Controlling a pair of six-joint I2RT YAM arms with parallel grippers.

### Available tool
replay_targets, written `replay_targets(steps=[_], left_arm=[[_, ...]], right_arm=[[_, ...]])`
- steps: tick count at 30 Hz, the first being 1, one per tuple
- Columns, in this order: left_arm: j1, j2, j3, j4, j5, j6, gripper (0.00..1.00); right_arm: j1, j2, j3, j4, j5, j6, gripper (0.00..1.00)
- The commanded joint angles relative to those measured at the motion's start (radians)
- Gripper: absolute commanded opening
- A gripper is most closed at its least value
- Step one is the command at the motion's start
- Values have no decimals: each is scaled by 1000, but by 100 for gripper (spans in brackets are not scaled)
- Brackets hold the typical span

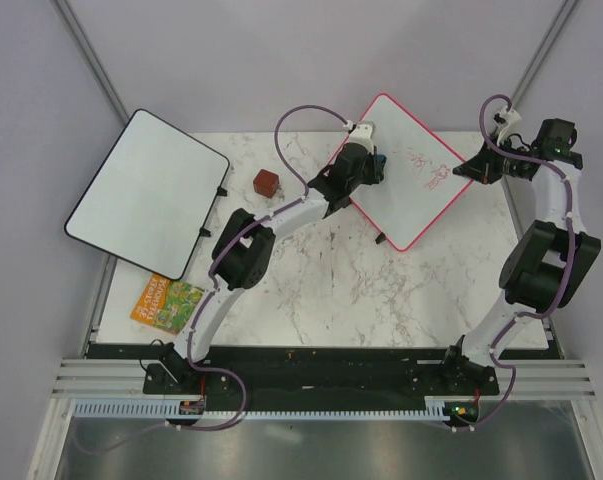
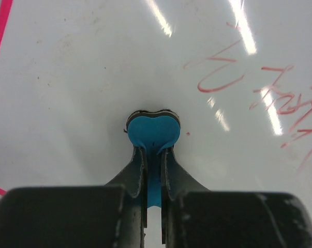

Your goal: Erase the whiteboard

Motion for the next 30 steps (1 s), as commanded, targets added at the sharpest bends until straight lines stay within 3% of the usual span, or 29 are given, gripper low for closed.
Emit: replay_targets(steps=[1,8,14,21,30], left_arm=[[11,80,154,12,-32,-63,2],[2,169,413,-25,96,14,2],[-43,166,406,-143,274,170,2],[-170,162,385,-193,253,304,2],[-302,157,366,-152,238,305,2]], right_arm=[[71,66,-65,-249,142,-303,0],[71,68,-60,-276,142,-335,0],[75,61,-43,-281,147,-334,0],[83,52,-17,-293,170,-328,0],[127,58,-16,-309,168,-311,0]])
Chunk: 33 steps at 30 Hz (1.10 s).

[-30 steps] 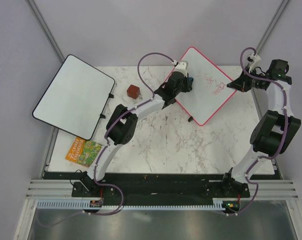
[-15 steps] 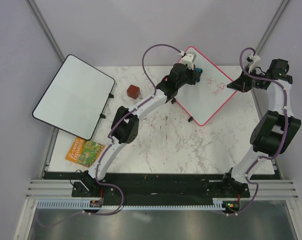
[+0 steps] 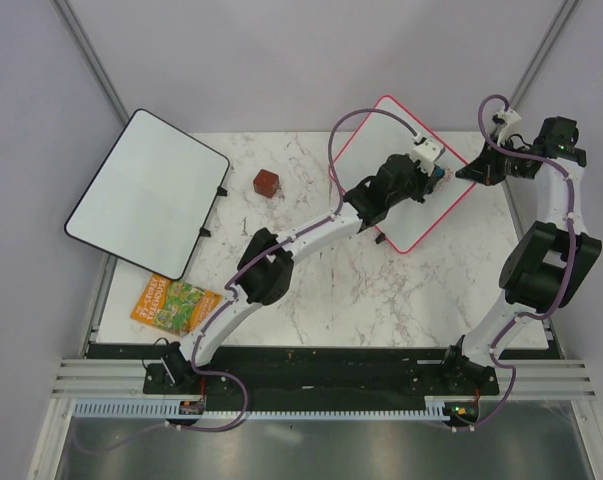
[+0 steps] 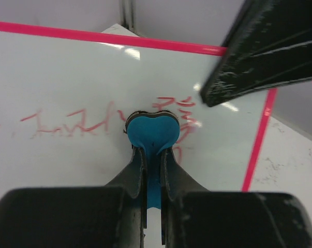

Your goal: Erase the whiteboard

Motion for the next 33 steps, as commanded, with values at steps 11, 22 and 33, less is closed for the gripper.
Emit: replay_targets(steps=[11,22,33], left_arm=[[-66,41,-7,59,-242,-75,2],[123,13,-99,55,-270,-204,2],[227,49,-64,66,-197,-233,2]], right_arm=[[161,46,-78,-206,109,-252,0],[160,49,-64,-237,119,-275,0],[158,75,-11,-343,138,-347,0]])
